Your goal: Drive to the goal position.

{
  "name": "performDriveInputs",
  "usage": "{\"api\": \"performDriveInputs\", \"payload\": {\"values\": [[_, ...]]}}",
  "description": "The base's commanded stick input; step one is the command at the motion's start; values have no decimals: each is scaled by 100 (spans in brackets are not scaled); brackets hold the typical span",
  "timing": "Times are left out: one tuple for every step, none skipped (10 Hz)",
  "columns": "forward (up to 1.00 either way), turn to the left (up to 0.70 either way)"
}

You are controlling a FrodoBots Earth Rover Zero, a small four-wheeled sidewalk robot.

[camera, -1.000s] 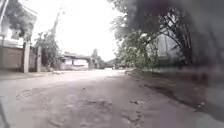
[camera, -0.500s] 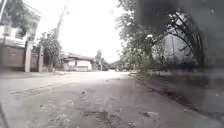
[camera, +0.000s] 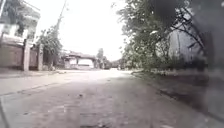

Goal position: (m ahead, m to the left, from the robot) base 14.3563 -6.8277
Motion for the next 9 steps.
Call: {"api": "performDriveInputs", "payload": {"values": [[70,-35],[70,-35],[70,-35],[70,-35],[70,-35],[70,-35],[70,-35],[70,-25],[70,-3]]}}
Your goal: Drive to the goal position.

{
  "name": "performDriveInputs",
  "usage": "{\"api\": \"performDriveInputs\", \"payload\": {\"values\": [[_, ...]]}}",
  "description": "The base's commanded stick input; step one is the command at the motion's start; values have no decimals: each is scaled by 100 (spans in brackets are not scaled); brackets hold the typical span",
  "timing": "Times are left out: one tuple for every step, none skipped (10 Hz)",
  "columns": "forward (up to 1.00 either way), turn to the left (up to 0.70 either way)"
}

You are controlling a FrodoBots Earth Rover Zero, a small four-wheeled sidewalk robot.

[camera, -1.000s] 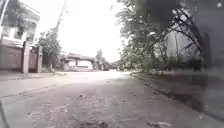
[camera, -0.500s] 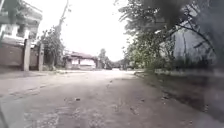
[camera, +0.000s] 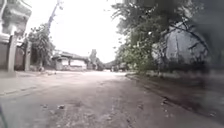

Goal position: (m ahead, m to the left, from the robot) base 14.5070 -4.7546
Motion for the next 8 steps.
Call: {"api": "performDriveInputs", "payload": {"values": [[70,0],[70,0],[70,0],[70,0],[70,0],[70,0],[70,0],[70,0]]}}
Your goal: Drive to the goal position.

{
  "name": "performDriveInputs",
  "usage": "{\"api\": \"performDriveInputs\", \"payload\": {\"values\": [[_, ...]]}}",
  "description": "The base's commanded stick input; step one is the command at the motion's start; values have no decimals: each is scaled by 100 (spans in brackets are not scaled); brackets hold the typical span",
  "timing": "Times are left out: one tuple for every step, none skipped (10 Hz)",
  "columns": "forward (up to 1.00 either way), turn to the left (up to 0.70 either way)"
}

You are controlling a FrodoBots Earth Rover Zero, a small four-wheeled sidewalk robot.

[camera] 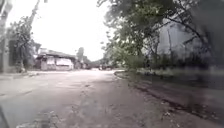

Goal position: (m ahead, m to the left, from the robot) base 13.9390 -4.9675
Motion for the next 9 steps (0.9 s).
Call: {"api": "performDriveInputs", "payload": {"values": [[70,0],[70,0],[70,0],[70,0],[70,0],[70,0],[70,0],[70,0],[70,0]]}}
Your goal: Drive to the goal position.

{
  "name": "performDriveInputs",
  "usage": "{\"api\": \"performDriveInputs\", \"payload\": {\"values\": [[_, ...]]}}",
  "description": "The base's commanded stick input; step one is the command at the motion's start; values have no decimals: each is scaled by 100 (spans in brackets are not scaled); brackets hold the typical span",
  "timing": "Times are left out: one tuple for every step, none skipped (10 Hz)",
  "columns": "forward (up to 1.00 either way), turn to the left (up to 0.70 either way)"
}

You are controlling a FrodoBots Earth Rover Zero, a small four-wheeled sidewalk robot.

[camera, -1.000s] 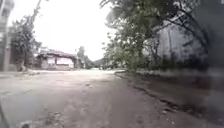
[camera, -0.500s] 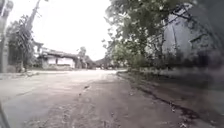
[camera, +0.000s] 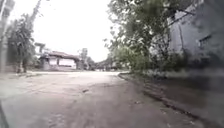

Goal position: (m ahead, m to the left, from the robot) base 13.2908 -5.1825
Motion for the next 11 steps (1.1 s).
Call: {"api": "performDriveInputs", "payload": {"values": [[70,0],[70,0],[70,0],[70,0],[70,0],[70,0],[70,-3],[70,-24],[70,-31],[70,-31],[70,-31]]}}
